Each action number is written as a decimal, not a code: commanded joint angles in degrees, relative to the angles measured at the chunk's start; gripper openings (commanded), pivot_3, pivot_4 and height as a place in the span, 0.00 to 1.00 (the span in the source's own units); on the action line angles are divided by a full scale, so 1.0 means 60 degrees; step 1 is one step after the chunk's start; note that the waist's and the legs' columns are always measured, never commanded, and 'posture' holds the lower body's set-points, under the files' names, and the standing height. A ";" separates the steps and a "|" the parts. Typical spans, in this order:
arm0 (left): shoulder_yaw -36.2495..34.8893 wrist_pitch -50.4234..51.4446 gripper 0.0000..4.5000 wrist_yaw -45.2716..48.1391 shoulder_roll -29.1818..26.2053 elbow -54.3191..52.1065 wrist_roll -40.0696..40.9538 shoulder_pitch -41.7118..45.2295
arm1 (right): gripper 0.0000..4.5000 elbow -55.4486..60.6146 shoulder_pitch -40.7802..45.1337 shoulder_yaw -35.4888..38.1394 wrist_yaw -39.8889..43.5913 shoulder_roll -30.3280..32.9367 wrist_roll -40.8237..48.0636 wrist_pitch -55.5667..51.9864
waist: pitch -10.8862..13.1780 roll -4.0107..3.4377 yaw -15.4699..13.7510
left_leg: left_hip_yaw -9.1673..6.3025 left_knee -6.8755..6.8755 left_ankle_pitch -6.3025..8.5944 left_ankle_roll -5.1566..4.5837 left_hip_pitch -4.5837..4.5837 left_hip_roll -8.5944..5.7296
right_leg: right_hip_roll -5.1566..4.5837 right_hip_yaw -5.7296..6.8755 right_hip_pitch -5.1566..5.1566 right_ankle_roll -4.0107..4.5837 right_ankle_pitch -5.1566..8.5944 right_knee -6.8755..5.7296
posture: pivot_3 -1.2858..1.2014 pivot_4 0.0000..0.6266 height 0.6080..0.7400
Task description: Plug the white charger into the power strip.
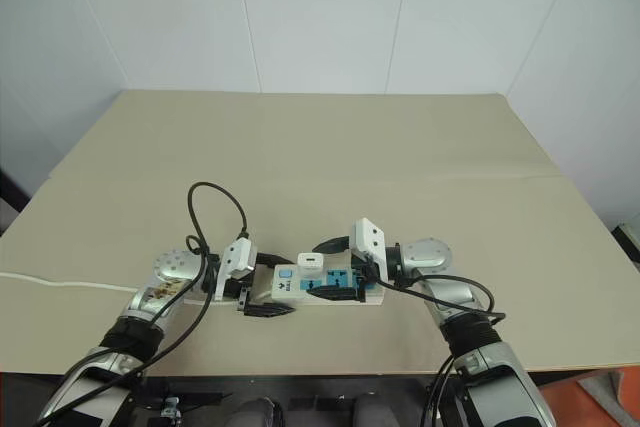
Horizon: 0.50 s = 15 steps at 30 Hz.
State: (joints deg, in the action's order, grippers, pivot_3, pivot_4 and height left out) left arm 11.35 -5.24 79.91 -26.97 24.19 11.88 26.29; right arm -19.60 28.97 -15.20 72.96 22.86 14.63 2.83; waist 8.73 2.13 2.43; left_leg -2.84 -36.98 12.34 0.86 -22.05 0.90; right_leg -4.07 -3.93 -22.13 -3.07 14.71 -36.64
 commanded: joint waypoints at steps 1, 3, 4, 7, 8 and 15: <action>-0.0228 0.0301 1.00 0.0306 -0.0282 -0.1294 0.0622 -0.0221 | 1.00 -0.0237 -0.0452 -0.0339 -0.0077 0.0091 -0.0514 -0.0270 | 0.0001 0.0000 0.0001 | 0.0000 0.0002 0.0000 0.0000 0.0000 0.0000 | 0.0000 0.0000 0.0000 0.0002 0.0001 0.0001 | 0.52 0.24 1.00; -0.0255 0.0426 1.00 0.0300 -0.0437 -0.1885 0.0759 -0.0387 | 1.00 0.0064 -0.0380 -0.0178 -0.0180 0.0172 -0.0440 -0.0257 | 0.0002 -0.0002 0.0001 | 0.0001 0.0011 0.0000 0.0000 0.0000 0.0001 | -0.0002 0.0001 -0.0002 0.0007 0.0003 0.0005 | 0.52 0.24 1.00; -0.0290 0.0545 1.00 0.0299 -0.0521 -0.2106 0.0844 -0.0434 | 1.00 0.0332 -0.0296 -0.0032 -0.0204 0.0234 -0.0249 -0.0547 | 0.0006 -0.0005 -0.0001 | 0.0000 0.0014 0.0000 0.0000 0.0000 0.0002 | -0.0002 0.0001 -0.0003 0.0009 0.0004 0.0007 | 0.52 0.24 1.00; -0.0431 0.0828 1.00 0.0562 -0.0844 -0.2616 0.1206 -0.0473 | 1.00 0.1136 -0.0139 0.0378 -0.0304 0.0500 0.0090 -0.0967 | 0.0043 -0.0025 -0.0028 | 0.0001 0.0015 0.0000 0.0001 -0.0010 -0.0001 | -0.0004 0.0001 -0.0013 0.0010 0.0004 0.0006 | 0.52 0.24 1.00; -0.0507 0.1040 1.00 0.0685 -0.1019 -0.2835 0.1377 -0.0471 | 1.00 0.1504 -0.0137 0.0557 -0.0255 0.0720 0.0245 -0.1136 | 0.0080 -0.0040 -0.0047 | 0.0001 0.0015 -0.0001 0.0001 -0.0025 -0.0002 | -0.0005 0.0002 -0.0025 0.0010 0.0003 0.0006 | 0.52 0.24 1.00; -0.1327 0.1335 1.00 0.1151 -0.2206 -0.3283 0.2039 -0.0445 | 1.00 0.3468 -0.0280 0.2271 -0.0257 0.2621 0.1254 -0.2273 | 0.0189 -0.0100 -0.0062 | 0.0002 0.0010 -0.0005 0.0004 -0.0172 -0.0017 | -0.0021 0.0004 -0.0182 0.0061 -0.0029 -0.0014 | 0.52 0.24 1.00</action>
State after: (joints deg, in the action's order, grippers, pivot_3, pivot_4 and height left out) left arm 5.87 2.81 86.18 -38.76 6.21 22.54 23.37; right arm -2.27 26.86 -5.68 71.53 36.96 19.47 -9.39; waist 9.86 1.53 2.06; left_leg -2.84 -36.93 12.31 0.88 -23.15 0.80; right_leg -4.18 -3.89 -23.28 -2.69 14.53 -36.73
